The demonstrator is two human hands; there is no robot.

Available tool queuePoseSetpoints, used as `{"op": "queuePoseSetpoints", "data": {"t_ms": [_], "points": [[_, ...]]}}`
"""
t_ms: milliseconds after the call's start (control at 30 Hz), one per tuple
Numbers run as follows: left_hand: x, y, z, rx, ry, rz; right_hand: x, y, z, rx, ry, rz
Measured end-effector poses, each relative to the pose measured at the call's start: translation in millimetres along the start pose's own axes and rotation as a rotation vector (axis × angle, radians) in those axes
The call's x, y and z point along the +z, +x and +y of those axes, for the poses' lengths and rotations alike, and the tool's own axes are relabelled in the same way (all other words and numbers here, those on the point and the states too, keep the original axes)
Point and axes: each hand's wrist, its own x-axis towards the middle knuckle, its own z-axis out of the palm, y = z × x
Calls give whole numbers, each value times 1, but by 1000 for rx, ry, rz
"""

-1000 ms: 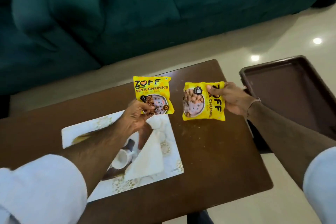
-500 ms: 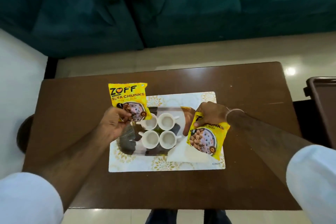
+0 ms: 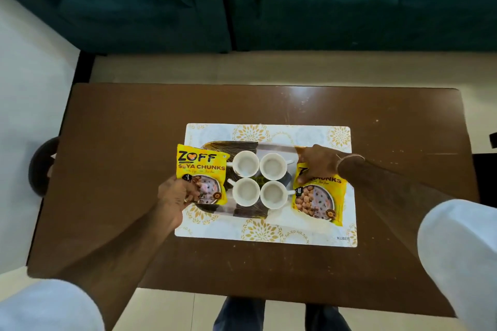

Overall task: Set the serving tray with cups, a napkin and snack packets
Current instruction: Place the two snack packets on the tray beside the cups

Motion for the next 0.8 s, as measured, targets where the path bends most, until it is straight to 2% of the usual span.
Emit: {"op": "queuePoseSetpoints", "data": {"t_ms": [167, 400, 633, 800], "points": [[9, 1, -6, 2, -1, 17, 1, 11, -4, 6, -5, 48], [7, -1, -9, 65, 33, 79, 6, 16, -12, 104, -53, 133], [9, -2, -17, 211, 251, 147, 14, 14, -18, 122, -79, 220], [18, -11, -20, 356, 528, 143, 13, 12, -20, 80, -66, 225]]}}
